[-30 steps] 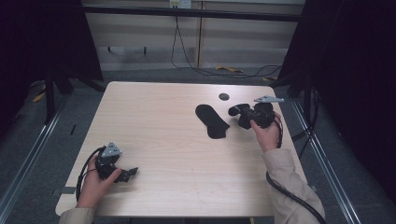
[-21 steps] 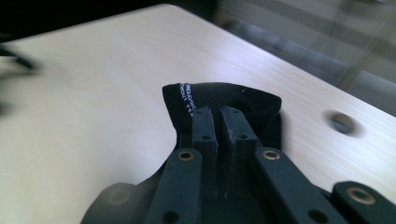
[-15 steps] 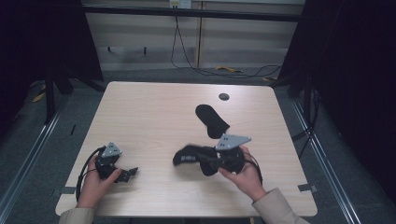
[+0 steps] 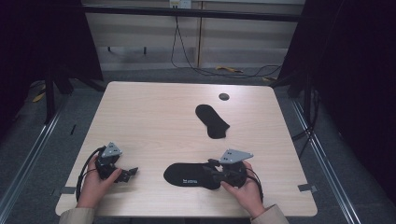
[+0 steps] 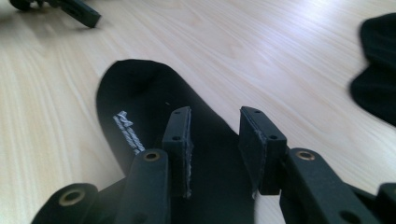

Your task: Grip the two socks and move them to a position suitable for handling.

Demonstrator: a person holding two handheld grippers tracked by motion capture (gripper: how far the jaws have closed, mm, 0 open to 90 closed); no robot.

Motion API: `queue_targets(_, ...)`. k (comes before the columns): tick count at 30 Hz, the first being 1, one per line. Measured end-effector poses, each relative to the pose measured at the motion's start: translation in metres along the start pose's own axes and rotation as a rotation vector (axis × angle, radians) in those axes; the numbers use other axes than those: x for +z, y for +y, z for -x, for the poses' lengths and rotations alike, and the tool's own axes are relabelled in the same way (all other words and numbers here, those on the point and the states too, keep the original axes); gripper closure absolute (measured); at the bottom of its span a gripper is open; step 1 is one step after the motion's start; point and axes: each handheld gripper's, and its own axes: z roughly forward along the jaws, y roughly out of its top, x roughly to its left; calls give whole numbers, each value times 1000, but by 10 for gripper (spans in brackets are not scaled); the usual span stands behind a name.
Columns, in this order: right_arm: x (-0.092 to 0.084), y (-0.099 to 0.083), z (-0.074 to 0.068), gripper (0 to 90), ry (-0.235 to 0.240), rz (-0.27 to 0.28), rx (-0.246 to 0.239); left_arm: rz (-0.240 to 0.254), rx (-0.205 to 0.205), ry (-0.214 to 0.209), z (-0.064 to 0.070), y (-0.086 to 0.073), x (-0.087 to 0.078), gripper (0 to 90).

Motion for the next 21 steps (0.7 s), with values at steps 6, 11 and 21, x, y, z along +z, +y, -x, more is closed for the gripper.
queue_targets(6,28,4,-17,695,46,-38,-40,0,0,0,0,0,0,0)
queue_targets(11,49,0,-29,713,84,-94,-88,-1,0,1,0,0,0,0)
queue_targets(21,30,-5,-40,565,152,-86,-32,0,0,0,0,0,0,0)
